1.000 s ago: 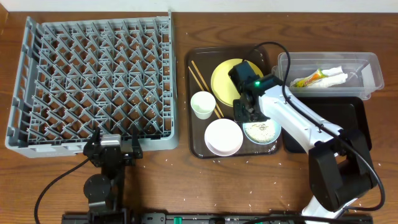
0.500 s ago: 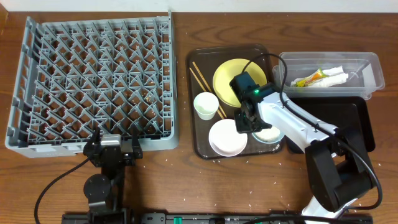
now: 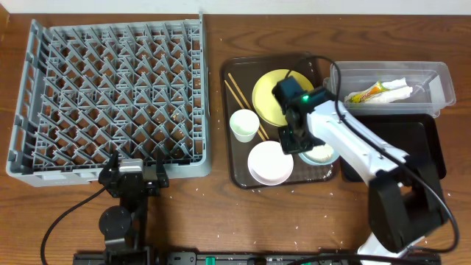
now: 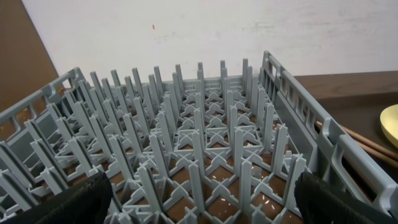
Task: Sort waste into correct bins and load items into the dishwasher
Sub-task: 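Grasp the rim of the light-blue bowl with the right gripper, then move the blue bowl over the black tray and tip out the scraps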
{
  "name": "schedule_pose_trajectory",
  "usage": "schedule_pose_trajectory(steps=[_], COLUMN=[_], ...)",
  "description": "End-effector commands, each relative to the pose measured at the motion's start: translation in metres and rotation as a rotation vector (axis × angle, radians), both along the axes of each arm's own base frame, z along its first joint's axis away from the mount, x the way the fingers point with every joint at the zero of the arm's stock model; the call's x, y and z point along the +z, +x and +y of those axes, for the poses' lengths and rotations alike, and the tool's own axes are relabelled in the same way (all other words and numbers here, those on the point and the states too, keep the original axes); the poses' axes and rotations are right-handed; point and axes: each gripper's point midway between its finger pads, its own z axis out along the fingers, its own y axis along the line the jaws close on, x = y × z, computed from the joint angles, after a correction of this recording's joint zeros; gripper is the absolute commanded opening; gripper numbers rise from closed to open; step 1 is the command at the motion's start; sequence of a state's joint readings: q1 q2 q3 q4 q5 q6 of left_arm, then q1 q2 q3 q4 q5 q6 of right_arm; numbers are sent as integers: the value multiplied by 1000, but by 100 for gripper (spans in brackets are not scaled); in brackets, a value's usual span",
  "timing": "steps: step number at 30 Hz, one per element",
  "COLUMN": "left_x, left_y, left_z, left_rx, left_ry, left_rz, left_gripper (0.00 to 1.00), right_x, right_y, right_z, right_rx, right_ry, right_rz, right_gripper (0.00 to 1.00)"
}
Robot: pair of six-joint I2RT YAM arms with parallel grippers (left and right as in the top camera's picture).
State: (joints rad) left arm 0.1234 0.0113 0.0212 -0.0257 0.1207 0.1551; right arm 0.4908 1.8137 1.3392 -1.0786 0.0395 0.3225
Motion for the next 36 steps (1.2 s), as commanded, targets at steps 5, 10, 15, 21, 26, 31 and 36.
schedule_pose_trajectory(steps=[5, 10, 15, 21, 26, 31, 36], left_x=[-15, -15, -15, -15, -15, -15, -15], left_y=[-1, -1, -1, -1, -1, -1, -1], left_z=[-1, -1, -1, -1, -1, -1, -1], left_rx=[-6, -7, -6, -6, -6, -7, -6], left_ry=[-1, -1, -1, -2, -1, -1, -1], left_rz=[44, 44, 44, 44, 44, 44, 44], left_gripper=[95, 95, 95, 95, 95, 95, 95], right_x=[91, 107, 97, 77, 70, 68, 75], right_y=[17, 18, 20, 25, 21, 18, 12], right_z=[-23, -71, -107, -131, -150, -163, -172], right_rx=[-29, -110, -183, -297, -362, -398, -397], right_ry=[217, 300, 465, 812, 923, 999, 1123], right_rz=[-186, -237, -277, -378, -443, -505, -593], right_gripper=[1, 1, 1, 1, 1, 1, 1])
